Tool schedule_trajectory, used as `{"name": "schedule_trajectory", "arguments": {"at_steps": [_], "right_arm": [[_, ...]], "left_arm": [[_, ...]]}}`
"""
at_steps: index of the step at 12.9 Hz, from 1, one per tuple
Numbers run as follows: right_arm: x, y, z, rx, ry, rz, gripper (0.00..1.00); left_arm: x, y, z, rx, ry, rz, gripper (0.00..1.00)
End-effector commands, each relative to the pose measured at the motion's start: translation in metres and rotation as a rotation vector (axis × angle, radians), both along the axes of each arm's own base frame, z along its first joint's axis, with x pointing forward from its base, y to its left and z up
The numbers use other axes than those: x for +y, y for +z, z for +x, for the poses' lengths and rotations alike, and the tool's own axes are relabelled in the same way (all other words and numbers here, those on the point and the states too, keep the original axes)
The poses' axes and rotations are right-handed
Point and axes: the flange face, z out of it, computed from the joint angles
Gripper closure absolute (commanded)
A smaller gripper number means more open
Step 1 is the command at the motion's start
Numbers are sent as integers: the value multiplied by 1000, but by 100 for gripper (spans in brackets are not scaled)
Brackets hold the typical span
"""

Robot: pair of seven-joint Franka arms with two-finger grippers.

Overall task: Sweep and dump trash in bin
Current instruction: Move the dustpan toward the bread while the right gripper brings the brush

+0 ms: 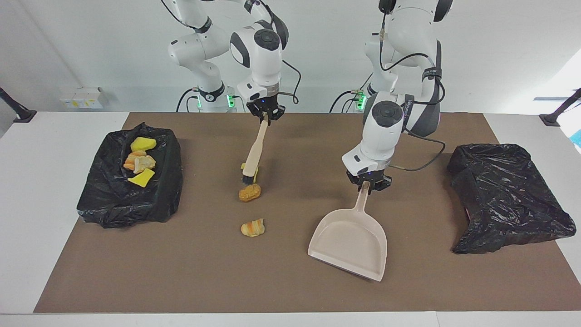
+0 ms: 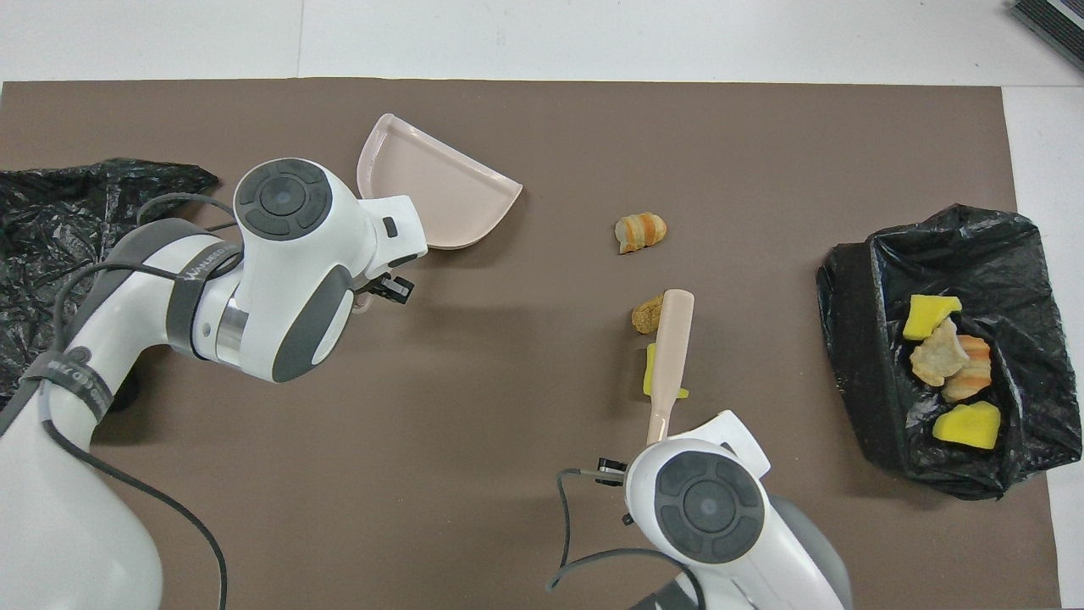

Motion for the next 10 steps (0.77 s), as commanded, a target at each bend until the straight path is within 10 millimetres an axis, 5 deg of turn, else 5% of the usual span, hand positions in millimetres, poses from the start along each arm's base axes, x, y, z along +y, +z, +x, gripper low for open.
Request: {"name": "schedule_trajectory", "arguments": {"at_steps": [1,3,5,8,10], "right_arm": [[-20,-3,19,14,-8,-20,100],[-45,-8,21,79,-59,-55,100],[-48,-11,11,130,-99,-75,100],[-40,-36,-2,160,-110,-105,100],[-40,-38,7,132,-37,-62,100]], "left_arm": [[27,22,-4,45,-209,29,100],[36,20,-8,114,-421,46,100],[39,21,-12,148,-540,64,100],[21,22,-30,173,-647,105,100],[3,20,-42,179,-749,102,100]]}}
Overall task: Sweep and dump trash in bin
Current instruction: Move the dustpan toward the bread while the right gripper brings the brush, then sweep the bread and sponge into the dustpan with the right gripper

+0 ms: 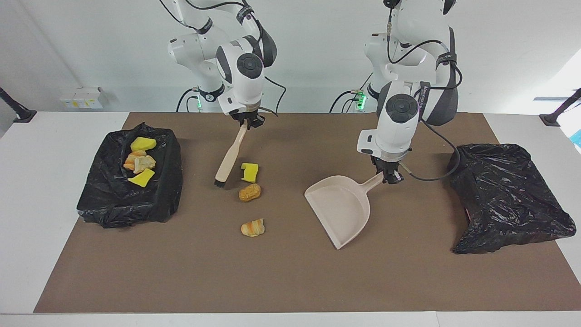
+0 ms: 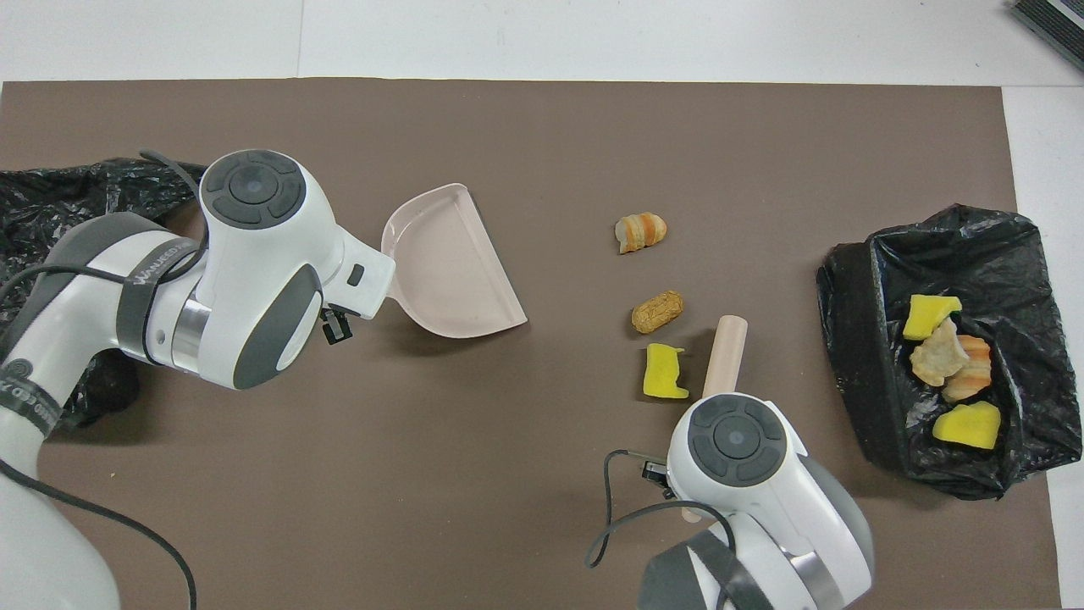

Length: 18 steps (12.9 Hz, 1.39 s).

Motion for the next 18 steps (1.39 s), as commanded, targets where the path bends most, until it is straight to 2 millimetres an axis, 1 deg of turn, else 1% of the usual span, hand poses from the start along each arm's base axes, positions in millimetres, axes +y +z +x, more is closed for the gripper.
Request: {"name": "schedule_trajectory", "arguments": {"at_steps": [1,2,3,4,5,6,7,8,9,10,11,12,13,14,15,17,18], "right_arm": [[0,-6,9,-6,95,61,100],[3,-7,13,-3,109,103,100],[6,-14,17,6,114,114,100],[8,-27,23,13,106,121,100],[10,-27,29,8,110,129,100],[17,-22,37,9,138,144,100],[24,-19,45,16,141,169,100],[29,-15,51,18,173,207,100],[36,-13,53,23,219,245,100],[41,-11,54,19,228,280,100],[47,-8,54,20,241,325,100],[53,-7,56,31,265,386,100],[57,-4,56,35,294,432,100],[62,-3,52,39,349,458,100],[74,-2,45,43,449,481,100],[75,0,45,54,488,619,100],[73,2,46,48,515,667,100]], "left_arm": [[-21,4,-29,11,-113,18,100],[-23,1,-35,24,-126,23,100],[-29,-5,-46,40,-162,28,100],[-36,-13,-55,50,-200,27,100],[-40,-15,-61,38,-213,21,100],[-47,-17,-68,26,-234,14,100],[-50,-19,-73,23,-243,12,100],[-52,-19,-76,12,-261,4,100],[-53,-21,-76,6,-273,-1,100],[-53,-22,-77,9,-277,0,100],[-58,-31,-77,13,-280,1,100],[-61,-38,-82,2,-293,-9,100],[-62,-40,-83,-11,-296,-17,100],[-62,-39,-82,-17,-296,-19,100],[-62,-40,-83,-14,-296,-18,100],[-60,-40,-79,-35,-289,-31,100],[-59,-43,-79,-41,-288,-34,100]]}}
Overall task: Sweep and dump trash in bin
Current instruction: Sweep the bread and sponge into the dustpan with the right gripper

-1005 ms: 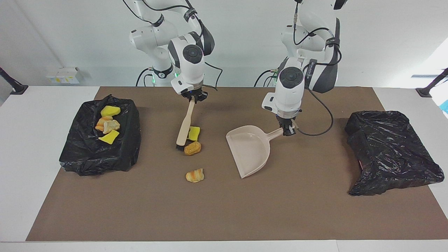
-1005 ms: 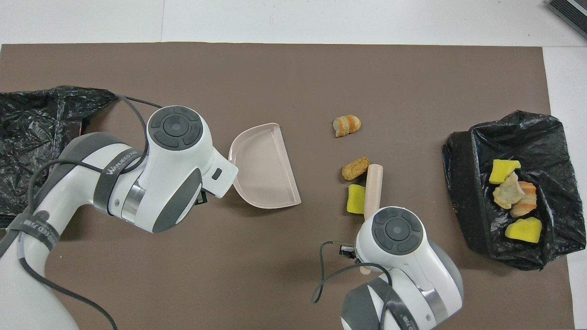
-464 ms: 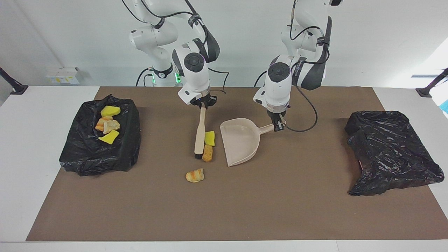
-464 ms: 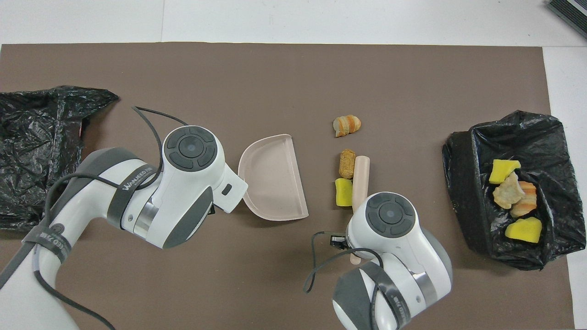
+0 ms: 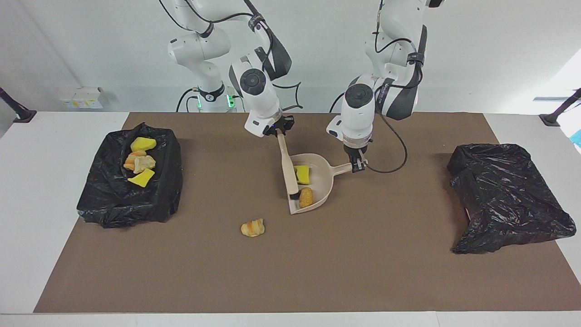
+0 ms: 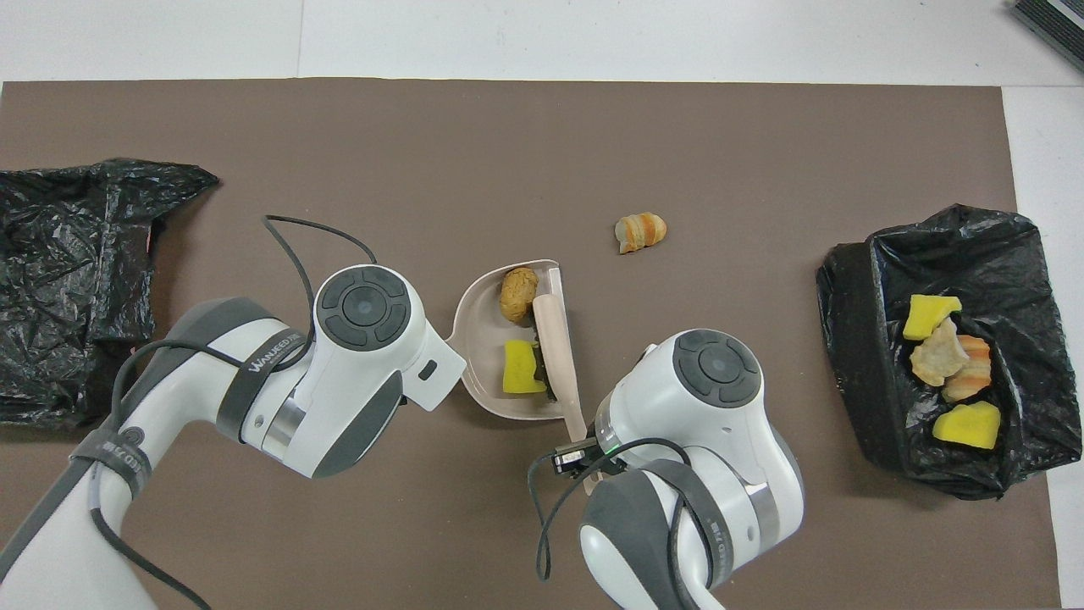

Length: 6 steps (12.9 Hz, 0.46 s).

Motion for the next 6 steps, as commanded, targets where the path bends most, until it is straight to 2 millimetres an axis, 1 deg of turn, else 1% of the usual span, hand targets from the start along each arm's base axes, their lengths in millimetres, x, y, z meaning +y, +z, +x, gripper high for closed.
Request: {"name": "schedule_trajectory", "arguments": {"at_steps": [1,2,3,5,6], "right_arm": [[-9,5,11,-7,55,122,100],[-18,11,16,-16,42,127,100],[-23,22,17,-37,34,134,100],[-48,34,29,-52,-27,135,100],[-52,39,30,-54,-45,134,100]], "left_arm": [[3,-3,-7,-32,-23,-9,100],[3,-3,-6,-32,-21,-9,100],[5,-4,-6,-29,-18,-7,100],[7,-4,-5,-29,-10,-9,100],[7,-4,-5,-27,-10,-8,100]]}}
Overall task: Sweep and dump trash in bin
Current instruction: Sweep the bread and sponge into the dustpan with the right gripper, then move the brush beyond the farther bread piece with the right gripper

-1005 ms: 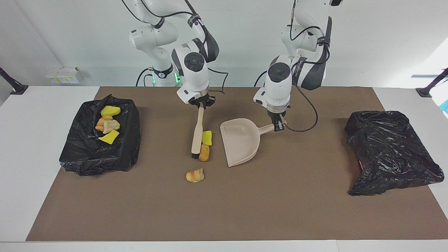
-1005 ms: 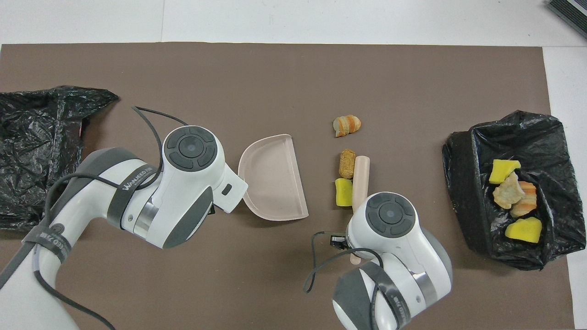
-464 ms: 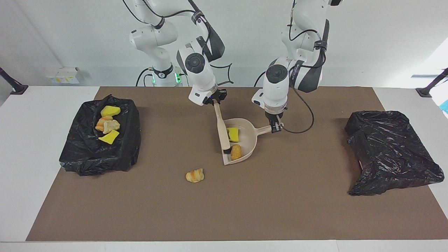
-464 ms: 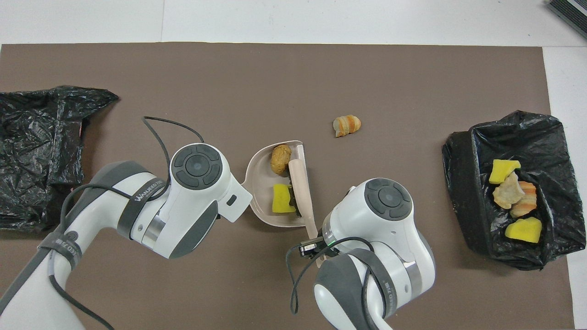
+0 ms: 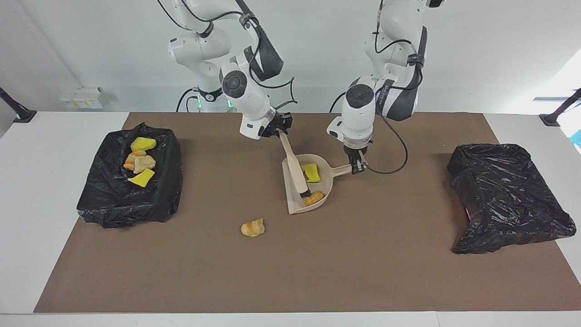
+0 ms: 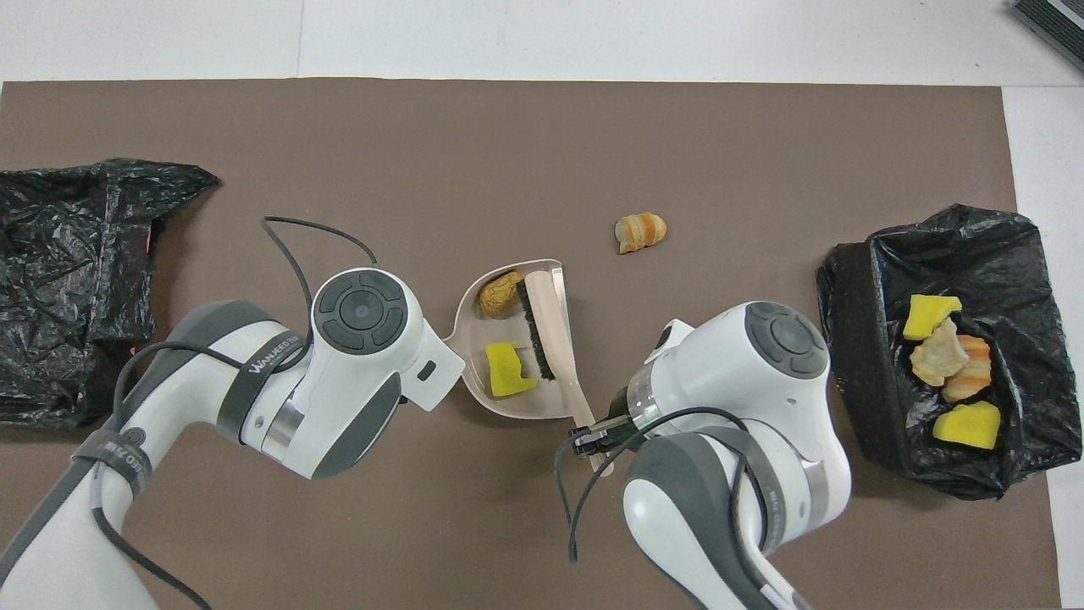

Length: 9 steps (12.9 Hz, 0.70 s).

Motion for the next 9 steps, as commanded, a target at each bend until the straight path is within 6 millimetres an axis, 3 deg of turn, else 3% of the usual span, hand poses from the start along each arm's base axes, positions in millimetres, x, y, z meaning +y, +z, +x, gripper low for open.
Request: {"name": "schedule_trajectory", "arguments": {"at_steps": [1,4,6,9], "right_arm": [[-20,18,5,1,-66,21,100],[-29,23,20,-75,-59,-118,100],[-38,29,47,-113,-28,-272,100],[-71,32,84,-172,3,-411,100]], "left_arm": [[6,-1,-5,-20,-4,-2,100],[8,-1,-4,-19,14,-1,100],[8,-1,-5,-19,22,0,100],[8,-1,-5,-19,25,0,100]]}}
